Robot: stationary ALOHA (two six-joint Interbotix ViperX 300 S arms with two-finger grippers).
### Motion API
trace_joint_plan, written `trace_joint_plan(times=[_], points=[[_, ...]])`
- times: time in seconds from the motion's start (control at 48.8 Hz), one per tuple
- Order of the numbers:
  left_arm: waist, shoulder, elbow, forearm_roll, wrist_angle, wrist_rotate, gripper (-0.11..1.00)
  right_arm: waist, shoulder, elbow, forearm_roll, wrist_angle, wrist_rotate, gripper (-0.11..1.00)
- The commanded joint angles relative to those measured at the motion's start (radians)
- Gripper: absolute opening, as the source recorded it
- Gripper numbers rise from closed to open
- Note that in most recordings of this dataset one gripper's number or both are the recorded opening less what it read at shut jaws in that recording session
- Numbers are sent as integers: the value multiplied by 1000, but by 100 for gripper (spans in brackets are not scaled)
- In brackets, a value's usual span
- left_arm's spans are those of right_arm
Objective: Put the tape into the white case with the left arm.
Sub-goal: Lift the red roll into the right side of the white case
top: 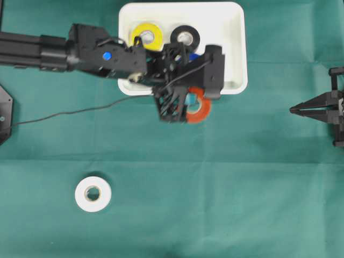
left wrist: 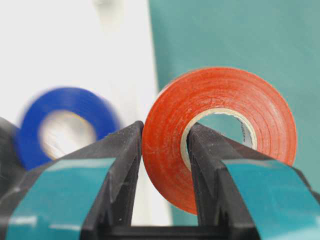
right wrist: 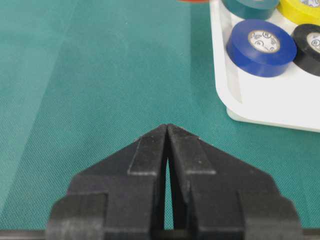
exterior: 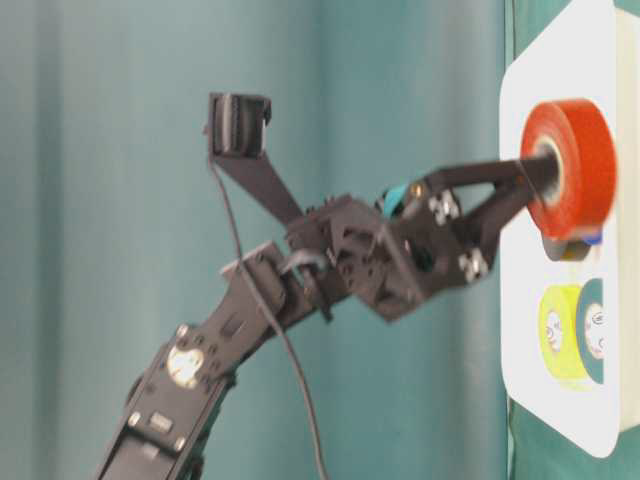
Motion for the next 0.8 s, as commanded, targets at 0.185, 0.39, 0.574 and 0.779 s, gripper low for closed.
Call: trace_joint_plan(times=[0.185,0.39,0.574,0.779], points=[[87,57,-129,2,-35,46,25,-2,5,-11,0,-9,0,-9],[110,106,-187,2,-46,77,25,-2,5,-11,0,-9,0,-9],[124,138,-229,2,-48,78,25,-2,5,-12,0,-9,0,-9],[126,152,-235,2,-48,78,25,-2,5,-11,0,-9,0,-9]])
